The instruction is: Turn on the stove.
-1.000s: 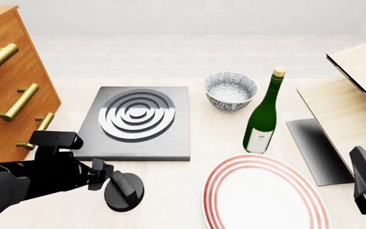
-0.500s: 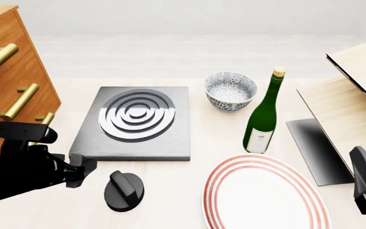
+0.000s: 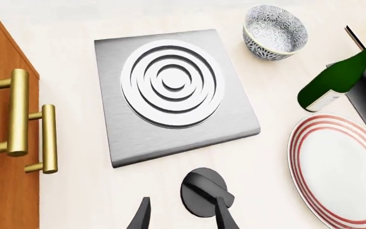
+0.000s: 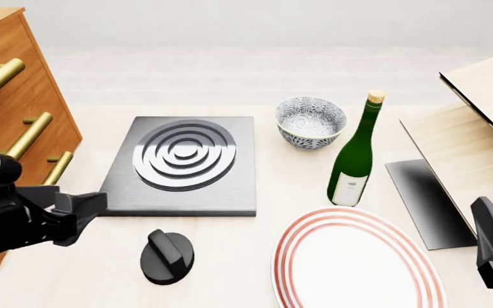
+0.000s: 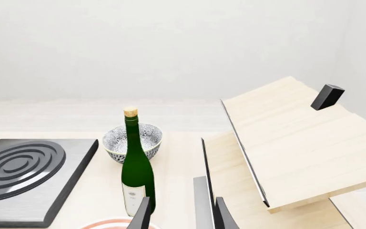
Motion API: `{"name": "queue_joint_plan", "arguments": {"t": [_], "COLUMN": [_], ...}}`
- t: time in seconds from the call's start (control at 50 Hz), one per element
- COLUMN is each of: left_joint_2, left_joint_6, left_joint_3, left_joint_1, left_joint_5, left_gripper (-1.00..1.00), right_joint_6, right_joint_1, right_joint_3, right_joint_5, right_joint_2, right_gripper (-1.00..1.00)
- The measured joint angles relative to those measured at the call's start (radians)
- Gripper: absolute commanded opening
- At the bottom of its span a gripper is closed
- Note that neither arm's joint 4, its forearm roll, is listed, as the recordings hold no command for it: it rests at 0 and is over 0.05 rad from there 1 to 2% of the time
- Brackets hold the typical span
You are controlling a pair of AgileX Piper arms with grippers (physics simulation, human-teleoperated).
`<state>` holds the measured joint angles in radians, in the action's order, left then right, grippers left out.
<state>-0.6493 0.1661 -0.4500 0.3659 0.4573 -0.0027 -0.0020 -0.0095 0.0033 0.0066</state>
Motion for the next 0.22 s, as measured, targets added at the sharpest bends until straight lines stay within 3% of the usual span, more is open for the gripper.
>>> {"name": "queue_joint_plan", "arguments": {"t": [0.22], "left_joint_2": [0.122], "left_joint_6": [-0.096], "left_joint_3": [-0.091], "left_joint_1": [-0.021], "left_joint_5": [0.063], "left_gripper": [1.00], "right_joint_6": [0.000], "right_joint_1": [0.000], "right_joint_3": [0.000], "right_joint_5": [0.000], "right_joint_2": [0.000], "right_gripper": [1.00]}}
